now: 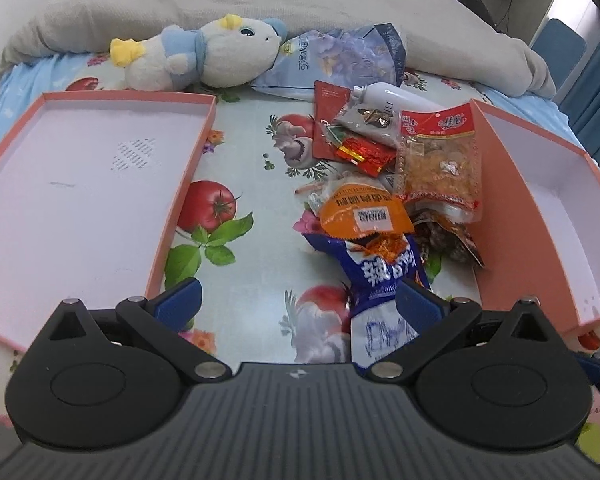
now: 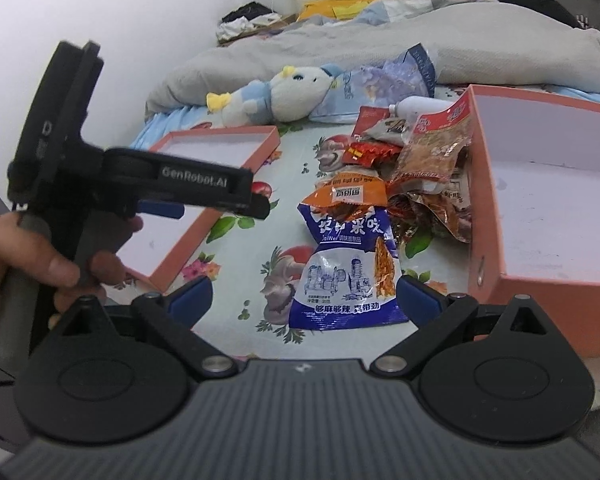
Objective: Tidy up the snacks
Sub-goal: 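Grasp the blue-white spicy strip bag with right gripper while left grasps orange-labelled bread bag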
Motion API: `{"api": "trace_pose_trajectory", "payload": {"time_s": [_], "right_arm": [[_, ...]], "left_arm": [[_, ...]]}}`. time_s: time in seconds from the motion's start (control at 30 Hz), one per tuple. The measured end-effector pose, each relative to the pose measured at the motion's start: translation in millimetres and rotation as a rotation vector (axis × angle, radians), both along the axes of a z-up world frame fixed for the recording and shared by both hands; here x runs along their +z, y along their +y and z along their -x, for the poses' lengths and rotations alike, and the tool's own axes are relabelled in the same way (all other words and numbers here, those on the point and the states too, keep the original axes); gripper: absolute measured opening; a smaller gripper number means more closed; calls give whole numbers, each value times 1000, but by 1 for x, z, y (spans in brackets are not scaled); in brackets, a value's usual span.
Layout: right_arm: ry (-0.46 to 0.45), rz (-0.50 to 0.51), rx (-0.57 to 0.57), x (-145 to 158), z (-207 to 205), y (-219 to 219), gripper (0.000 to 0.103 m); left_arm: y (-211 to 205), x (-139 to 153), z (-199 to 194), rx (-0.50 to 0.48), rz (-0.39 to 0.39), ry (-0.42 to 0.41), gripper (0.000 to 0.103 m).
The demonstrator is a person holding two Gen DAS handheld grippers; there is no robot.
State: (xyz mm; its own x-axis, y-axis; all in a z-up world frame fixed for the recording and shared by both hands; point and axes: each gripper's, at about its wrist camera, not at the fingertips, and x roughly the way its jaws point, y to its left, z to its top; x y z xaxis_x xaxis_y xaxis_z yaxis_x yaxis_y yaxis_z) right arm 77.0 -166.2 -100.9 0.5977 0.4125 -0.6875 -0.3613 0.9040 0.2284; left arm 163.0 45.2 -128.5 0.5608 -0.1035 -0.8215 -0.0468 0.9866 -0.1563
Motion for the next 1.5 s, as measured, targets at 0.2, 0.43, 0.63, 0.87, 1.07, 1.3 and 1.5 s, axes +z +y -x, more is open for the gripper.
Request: {"api": "trace_pose_trajectory", "payload": {"time_s": [0.2,0.43,0.63,0.87,1.07,1.3,1.5], "right_arm": [[30,22,15,-13,-22,10,97],[79,36,34,-31,-47,18,86],[76,78,25,-45,-65,17,86],[73,109,31,-59,-84,17,86],[69,81,36,-66,-92,18,86],[82,109,44,-79,-101,20,86],[82,121,77,-85,-107,23,86]], "left_arm": [[7,-11,-29,-8,31,22,103],[12,-24,-62,-11,109,21,103],[1,-34,-88,-51,122,26,103],[-12,-43,-112,-123,141,27,103],[-19,-63,-136,-161,170,81,103],[-34,-73,-157,-249,95,100,103],[-41,-80,-169,-318,69,90,103]]}}
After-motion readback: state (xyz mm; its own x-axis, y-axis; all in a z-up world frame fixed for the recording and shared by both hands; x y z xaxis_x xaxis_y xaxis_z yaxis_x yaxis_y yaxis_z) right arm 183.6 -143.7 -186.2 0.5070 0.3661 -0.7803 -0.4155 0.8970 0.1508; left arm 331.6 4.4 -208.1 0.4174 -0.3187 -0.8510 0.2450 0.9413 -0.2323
